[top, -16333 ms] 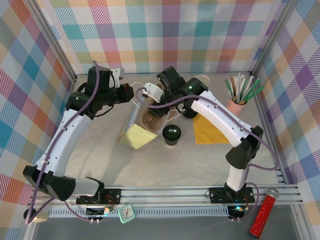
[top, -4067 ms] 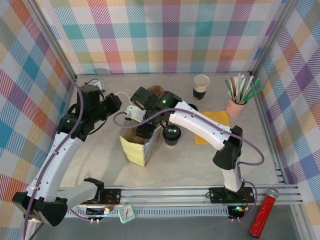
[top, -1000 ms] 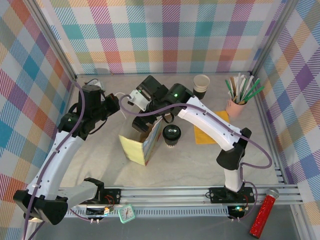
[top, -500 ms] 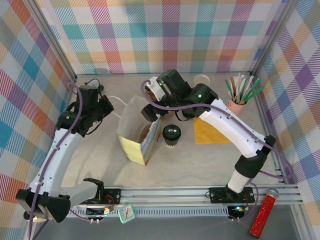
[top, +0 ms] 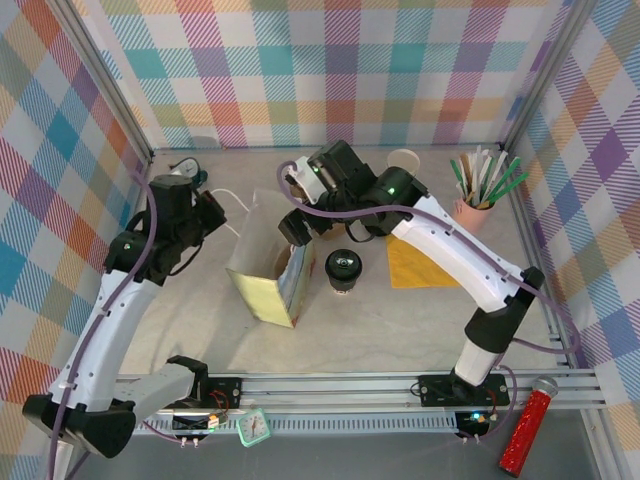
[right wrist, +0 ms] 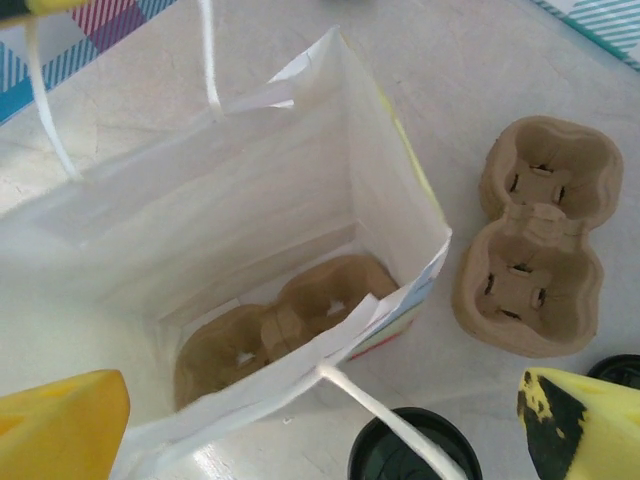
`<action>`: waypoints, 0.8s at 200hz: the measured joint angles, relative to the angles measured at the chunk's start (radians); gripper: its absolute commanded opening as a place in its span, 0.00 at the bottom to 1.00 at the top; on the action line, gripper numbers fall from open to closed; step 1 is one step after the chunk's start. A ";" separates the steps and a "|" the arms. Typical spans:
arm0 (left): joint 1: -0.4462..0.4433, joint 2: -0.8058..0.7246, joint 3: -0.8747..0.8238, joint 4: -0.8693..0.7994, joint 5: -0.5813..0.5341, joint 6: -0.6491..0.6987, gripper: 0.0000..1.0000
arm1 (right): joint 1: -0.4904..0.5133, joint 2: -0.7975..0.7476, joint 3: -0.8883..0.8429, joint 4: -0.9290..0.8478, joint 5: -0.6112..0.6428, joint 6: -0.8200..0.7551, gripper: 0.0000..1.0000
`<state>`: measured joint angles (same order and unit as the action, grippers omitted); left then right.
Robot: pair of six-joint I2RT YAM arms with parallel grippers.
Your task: Pack the takeout coffee
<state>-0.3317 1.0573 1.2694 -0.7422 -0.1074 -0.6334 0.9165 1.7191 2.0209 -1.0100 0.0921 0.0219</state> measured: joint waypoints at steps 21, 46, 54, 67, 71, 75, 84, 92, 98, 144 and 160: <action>-0.126 0.053 0.011 0.014 -0.009 0.000 0.00 | 0.000 0.015 0.010 0.000 -0.006 0.000 0.99; -0.153 0.080 0.019 0.004 -0.047 0.006 0.00 | 0.000 0.017 0.010 0.000 -0.006 -0.002 0.99; -0.135 0.076 0.024 -0.007 -0.063 0.010 0.00 | 0.000 0.017 0.010 0.000 -0.006 -0.003 0.99; -0.077 0.058 0.025 -0.016 -0.064 0.015 0.00 | 0.000 0.016 0.010 0.000 -0.006 -0.003 0.99; -0.058 0.052 0.024 -0.017 -0.063 0.017 0.00 | 0.000 0.017 0.010 0.000 -0.006 -0.003 0.99; -0.037 0.045 0.024 -0.017 -0.061 0.017 0.00 | 0.000 0.017 0.010 0.000 -0.006 -0.003 0.99; -0.004 0.029 0.023 -0.015 -0.061 0.018 0.00 | 0.000 0.017 0.010 0.000 -0.007 -0.003 0.99; 0.010 0.018 0.023 -0.014 -0.054 0.017 0.00 | 0.000 0.017 0.010 0.000 -0.007 -0.004 0.99; 0.009 0.011 0.023 -0.013 -0.039 0.017 0.00 | 0.000 0.017 0.010 0.000 -0.008 -0.004 0.99; -0.060 0.039 0.022 0.016 0.006 0.016 0.00 | 0.000 0.023 0.018 0.000 -0.026 -0.008 0.99; -0.061 0.041 0.019 0.016 0.009 0.016 0.00 | 0.000 0.024 0.024 -0.001 -0.026 -0.008 0.99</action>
<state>-0.3923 1.0981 1.2888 -0.7265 -0.0982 -0.6170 0.9165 1.7435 2.0445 -1.0107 0.0658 0.0143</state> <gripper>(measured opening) 0.049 0.992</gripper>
